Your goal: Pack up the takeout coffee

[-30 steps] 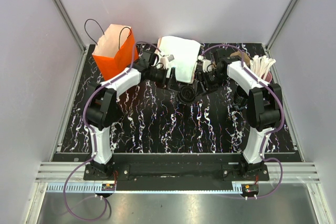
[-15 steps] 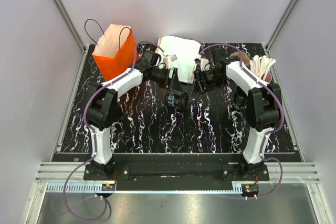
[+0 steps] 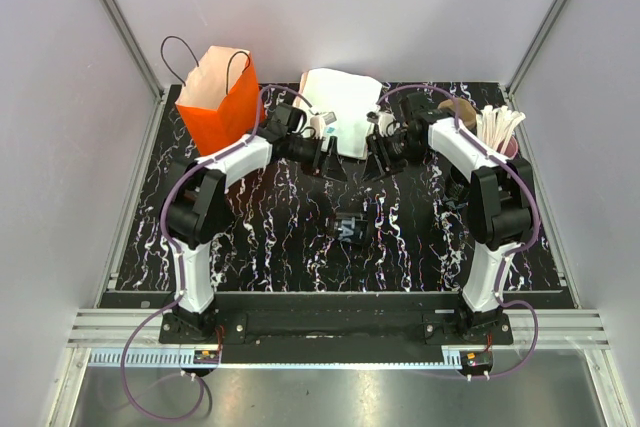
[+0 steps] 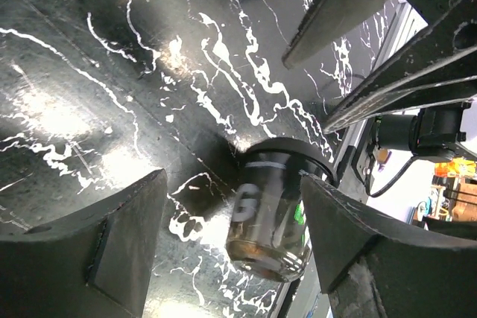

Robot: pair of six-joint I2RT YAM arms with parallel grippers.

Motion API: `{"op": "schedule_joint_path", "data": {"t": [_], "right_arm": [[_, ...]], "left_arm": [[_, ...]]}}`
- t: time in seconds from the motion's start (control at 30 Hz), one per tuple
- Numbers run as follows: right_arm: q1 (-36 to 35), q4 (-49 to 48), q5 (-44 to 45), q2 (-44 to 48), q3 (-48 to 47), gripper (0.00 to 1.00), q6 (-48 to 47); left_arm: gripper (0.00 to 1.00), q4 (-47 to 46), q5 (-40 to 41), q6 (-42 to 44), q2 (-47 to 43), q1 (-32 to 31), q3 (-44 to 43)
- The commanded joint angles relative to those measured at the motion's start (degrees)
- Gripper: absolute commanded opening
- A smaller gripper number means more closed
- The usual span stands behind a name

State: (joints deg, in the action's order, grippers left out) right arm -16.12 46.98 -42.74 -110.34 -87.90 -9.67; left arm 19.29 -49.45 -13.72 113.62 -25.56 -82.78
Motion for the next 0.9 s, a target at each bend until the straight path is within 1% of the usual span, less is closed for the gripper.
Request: {"op": "schedule_joint_path", "data": {"t": [0.0, 0.1, 0.13, 0.17, 0.2, 0.23, 0.3, 0.4, 0.43, 0.47, 0.5, 0.53, 0.57, 0.6, 0.63, 0.67, 0.7, 0.77, 0.83, 0.87], "right_arm": [[-0.32, -0.4, -4.27, 3.02, 1.85, 0.54, -3.85], [-0.32, 3.98, -6.81, 6.09, 4.13, 0.54, -10.26], [-0.4, 5.65, -7.0, 6.8, 5.36, 0.54, -14.63], [-0.4, 8.62, -7.09, 7.59, 5.8, 0.54, -16.59], [-0.49, 10.48, -7.27, 8.99, 6.33, 0.54, -21.39], [-0.67, 13.46, -6.92, 9.7, 7.73, 0.55, -23.53], [-1.02, 14.45, -5.08, 12.24, 9.67, 0.56, -27.48], [-2.33, 16.74, -4.29, 16.19, 12.74, 0.65, -33.02], [-4.16, 16.13, -3.67, 17.34, 14.23, 0.71, -33.48], [-5.4, 15.08, -2.79, 18.66, 15.2, 0.75, -33.4], [-6.98, 13.59, -0.09, 20.94, 16.17, 0.79, -32.0], [-11.17, 9.57, 1.94, 22.09, 18.35, 0.85, -30.68], [-12.95, 7.53, 5.61, 23.67, 19.16, 0.87, -29.37], [-14.97, 5.42, 7.3, 24.03, 20.04, 0.89, -26.48], [-16.3, 2.1, 8.45, 24.04, 19.87, 0.9, -25.15], [-18.57, 0.84, 10.12, 23.51, 19.52, 0.93, -23.74], [-19.64, -0.82, 11.79, 22.9, 18.56, 0.94, -20.59], [-22.53, -3.47, 15.82, 20.8, 17.5, 0.98, -19.08], [-24.13, -5.84, 17.16, 19.65, 17.15, 1.0, -16.0], [-25.96, -6.72, 17.86, 19.21, 17.32, 1.0, -13.9]], "left_arm": [[0.75, -2.68, -2.58, 1.32, -0.5, 0.69, 1.13], [0.75, -1.89, -5.73, 4.13, -2.26, 0.69, 2.62], [0.75, -0.84, -7.05, 5.18, -2.79, 0.6, 2.89], [0.75, -0.4, -7.06, 7.02, -3.4, 0.51, 3.67], [0.75, 0.04, -7.41, 7.99, -4.45, 0.43, 4.12], [0.76, 0.92, -7.76, 8.96, -5.25, 0.42, 4.64], [0.77, 1.28, -8.55, 11.6, -7.26, 0.16, 6.57], [0.79, 3.47, -8.04, 15.82, -10.16, -1.06, 8.33], [0.8, 4.34, -4.98, 16.35, -10.7, -1.33, 8.69], [0.8, 4.27, -4.17, 16.96, -11.31, -1.33, 9.04], [0.8, 4.27, -2.68, 16.97, -11.84, -0.98, 9.91], [0.81, 3.92, -2.58, 16.71, -12.11, -0.37, 10.18], [0.84, 4.0, -2.75, 16.27, -12.11, 1.46, 10.36], [0.94, 4.26, -3.19, 16.18, -12.28, 2.7, 10.27], [0.95, 4.79, -3.46, 15.92, -12.63, 3.93, 10.36], [0.96, 5.23, -3.72, 16.17, -13.51, 6.64, 10.36], [0.97, 5.75, -3.11, 16.52, -14.21, 8.06, 10.54], [0.98, 6.64, -2.41, 17.23, -17.36, 11.65, 11.59], [0.99, 7.78, -1.79, 18.19, -19.57, 14.04, 12.64], [0.99, 8.13, -1.35, 18.37, -21.76, 16.4, 12.91]]}}
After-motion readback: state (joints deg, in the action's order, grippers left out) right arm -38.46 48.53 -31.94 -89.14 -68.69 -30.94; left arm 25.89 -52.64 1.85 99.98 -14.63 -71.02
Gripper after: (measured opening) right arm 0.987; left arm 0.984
